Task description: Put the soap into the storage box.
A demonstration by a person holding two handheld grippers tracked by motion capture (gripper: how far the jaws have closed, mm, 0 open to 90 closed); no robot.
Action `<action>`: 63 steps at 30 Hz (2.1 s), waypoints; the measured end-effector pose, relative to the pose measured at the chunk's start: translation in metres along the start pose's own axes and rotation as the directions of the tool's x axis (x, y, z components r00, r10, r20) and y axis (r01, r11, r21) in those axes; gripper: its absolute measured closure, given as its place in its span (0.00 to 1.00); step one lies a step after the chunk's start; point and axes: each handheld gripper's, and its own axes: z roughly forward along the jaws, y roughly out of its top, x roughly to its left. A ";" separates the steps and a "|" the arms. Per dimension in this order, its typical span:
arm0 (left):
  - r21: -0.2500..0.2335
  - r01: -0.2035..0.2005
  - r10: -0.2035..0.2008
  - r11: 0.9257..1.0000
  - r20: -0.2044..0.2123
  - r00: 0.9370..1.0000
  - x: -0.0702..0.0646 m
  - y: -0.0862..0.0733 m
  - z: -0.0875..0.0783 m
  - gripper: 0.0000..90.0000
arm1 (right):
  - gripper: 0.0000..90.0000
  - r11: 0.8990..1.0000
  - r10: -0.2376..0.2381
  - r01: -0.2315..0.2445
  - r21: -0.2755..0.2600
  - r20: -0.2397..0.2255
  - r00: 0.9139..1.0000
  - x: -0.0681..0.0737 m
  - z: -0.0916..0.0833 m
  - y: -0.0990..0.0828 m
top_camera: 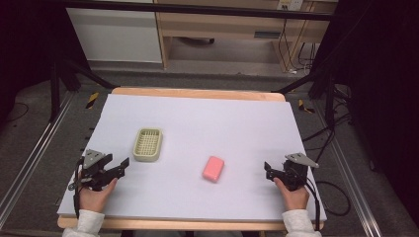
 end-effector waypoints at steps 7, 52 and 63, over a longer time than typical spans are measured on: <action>0.014 -0.003 0.002 1.000 0.035 0.999 -0.011 0.002 -0.002 0.38 | 0.09 1.000 0.008 -0.008 -0.012 -0.001 1.000 0.001 -0.003 0.000; 0.039 -0.195 0.183 0.980 0.200 0.963 -0.105 0.036 0.007 0.36 | 0.08 1.000 0.001 -0.001 -0.013 0.004 1.000 0.007 -0.002 -0.002; 0.046 -0.243 0.224 0.969 0.248 0.943 -0.134 0.051 0.019 0.35 | 0.08 1.000 0.000 0.000 -0.015 -0.009 1.000 0.007 -0.003 -0.001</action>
